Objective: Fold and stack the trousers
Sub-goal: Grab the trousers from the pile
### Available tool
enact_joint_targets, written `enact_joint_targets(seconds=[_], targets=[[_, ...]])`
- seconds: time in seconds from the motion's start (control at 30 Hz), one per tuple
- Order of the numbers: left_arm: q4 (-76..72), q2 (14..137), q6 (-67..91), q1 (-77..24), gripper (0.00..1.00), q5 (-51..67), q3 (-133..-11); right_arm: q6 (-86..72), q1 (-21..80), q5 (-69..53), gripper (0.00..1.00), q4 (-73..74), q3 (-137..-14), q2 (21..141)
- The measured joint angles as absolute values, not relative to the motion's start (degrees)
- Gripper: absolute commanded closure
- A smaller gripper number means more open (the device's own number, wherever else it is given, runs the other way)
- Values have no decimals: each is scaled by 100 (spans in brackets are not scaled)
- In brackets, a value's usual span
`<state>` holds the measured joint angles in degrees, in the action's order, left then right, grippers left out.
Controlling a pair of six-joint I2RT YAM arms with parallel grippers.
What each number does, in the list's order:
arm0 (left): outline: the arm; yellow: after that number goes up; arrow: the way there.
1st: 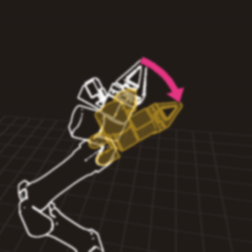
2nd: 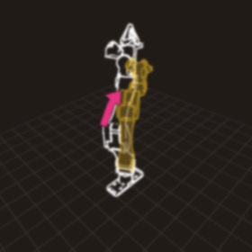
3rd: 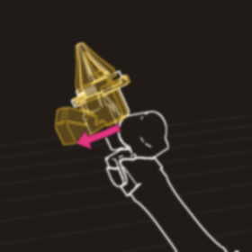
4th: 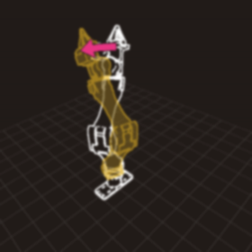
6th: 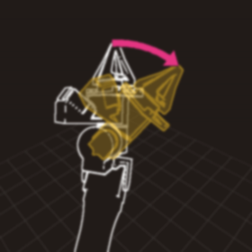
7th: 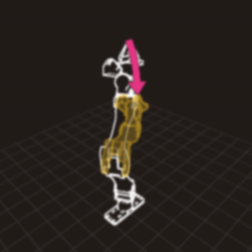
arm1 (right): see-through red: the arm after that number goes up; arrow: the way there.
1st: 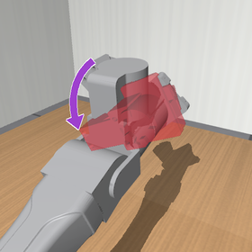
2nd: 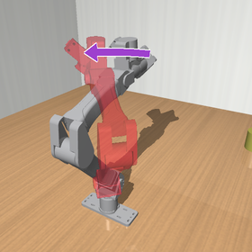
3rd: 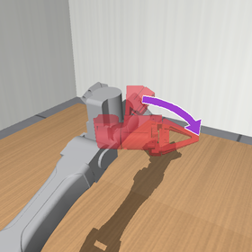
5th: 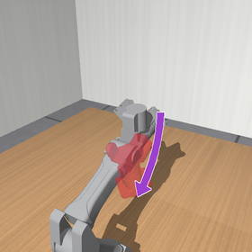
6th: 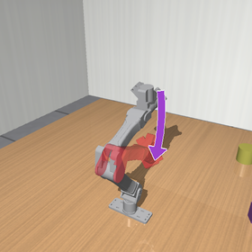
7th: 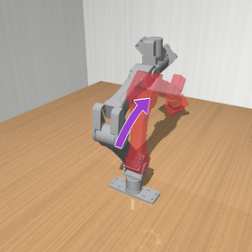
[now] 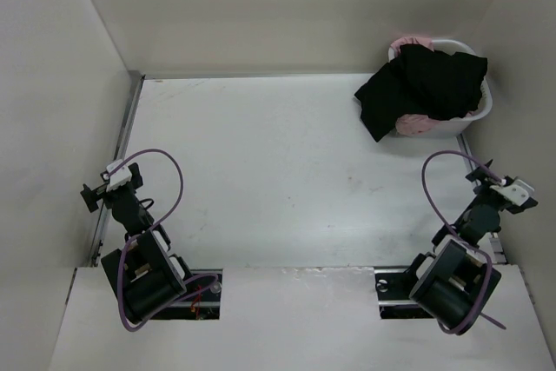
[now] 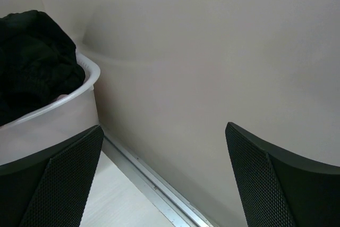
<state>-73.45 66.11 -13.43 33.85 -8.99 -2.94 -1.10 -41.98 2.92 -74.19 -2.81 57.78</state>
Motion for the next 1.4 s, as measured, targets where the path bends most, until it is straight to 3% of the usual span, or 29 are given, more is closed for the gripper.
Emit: enact_joint_targets(seconds=[0.27,0.4,0.53,0.63,0.7,0.83,0.97,1.1,1.13,1.2,1.27,1.3,1.33,1.4], targets=[[-7352,6611,-1343,3385,7,-897,-294,-152,-4263,298,0,-7356,-281,5784],[-7214,6366,-1487,3301,3,-904,-298,255,-3708,390,0,-7126,-318,4458],[-6434,5118,-1841,2659,0,-770,-786,504,-2543,346,0,-5542,-2137,3780],[-4724,5151,-2021,1914,1,-473,-2375,663,-1737,421,0,-3538,-4866,4880],[-2982,5575,-2086,1297,7,-119,-3953,797,-1337,436,0,-2335,-6471,5749],[515,7100,-2152,174,12,613,-6613,552,-1002,489,0,-215,-7360,6735],[2241,7841,-2143,-480,8,810,-6838,-373,-1236,285,0,1203,-8418,8263],[2915,7686,-2147,-886,7,661,-6416,-974,-1420,384,0,2137,-9131,9583],[2936,7612,-2150,-954,7,615,-6368,-1090,-1411,523,15,2447,-9386,9974],[2945,7446,-2150,-1024,7,561,-6292,-1135,-1378,622,31,2657,-9568,10191],[2952,7328,-2150,-980,7,499,-6246,-1212,-1315,733,82,2801,-9773,10348],[2939,7290,-2150,-937,7,475,-6230,-1188,-1275,779,95,2845,-9824,10359],[2939,7262,-2150,-875,7,447,-6215,-1238,-1223,851,100,2888,-9894,10359],[2936,7247,-2150,-790,7,401,-6193,-1240,-1127,1009,100,2906,-10009,10339]])
